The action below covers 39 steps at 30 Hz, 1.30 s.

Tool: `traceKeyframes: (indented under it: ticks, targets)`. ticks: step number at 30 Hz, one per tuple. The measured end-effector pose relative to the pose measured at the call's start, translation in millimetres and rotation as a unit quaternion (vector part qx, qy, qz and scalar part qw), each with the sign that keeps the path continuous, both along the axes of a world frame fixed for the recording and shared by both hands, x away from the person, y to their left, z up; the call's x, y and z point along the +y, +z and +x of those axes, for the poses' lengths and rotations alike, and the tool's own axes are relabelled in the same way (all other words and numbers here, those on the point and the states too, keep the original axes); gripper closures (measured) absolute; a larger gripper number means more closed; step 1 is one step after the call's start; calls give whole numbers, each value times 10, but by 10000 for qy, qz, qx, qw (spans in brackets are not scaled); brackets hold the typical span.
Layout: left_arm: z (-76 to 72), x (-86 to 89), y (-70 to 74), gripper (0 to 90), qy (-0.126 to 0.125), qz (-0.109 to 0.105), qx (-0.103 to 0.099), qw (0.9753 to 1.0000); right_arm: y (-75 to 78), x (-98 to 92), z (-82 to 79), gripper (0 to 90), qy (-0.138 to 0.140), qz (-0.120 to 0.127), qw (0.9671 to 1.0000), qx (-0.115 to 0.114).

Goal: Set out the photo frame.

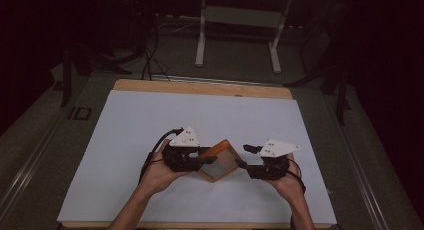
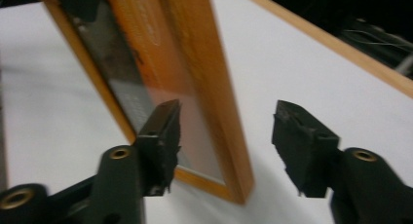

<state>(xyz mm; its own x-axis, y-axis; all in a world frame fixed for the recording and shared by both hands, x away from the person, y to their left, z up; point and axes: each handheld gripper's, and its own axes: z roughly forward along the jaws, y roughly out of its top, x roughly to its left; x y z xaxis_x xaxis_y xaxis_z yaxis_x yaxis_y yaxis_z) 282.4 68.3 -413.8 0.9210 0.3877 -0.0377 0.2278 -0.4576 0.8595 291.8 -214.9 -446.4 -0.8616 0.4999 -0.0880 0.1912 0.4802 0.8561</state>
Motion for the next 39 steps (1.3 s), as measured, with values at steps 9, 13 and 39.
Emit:
traceKeyframes:
  ticks: [9, 13, 39]
  targets:
    - [38, 1, -15, 683, -393, -41, -95, 9992, -94, 118, 49, 347, 466, 178, 9986, 196]
    - [61, 3, -21, 680, -574, -67, -112, 9983, -98, 132, 56, 372, 603, 235, 9977, 212]
    - [124, 549, -306, 401, 508, -1180, 399, 9909, -80, 17, -49, 680, 841, -46, 9964, 100]
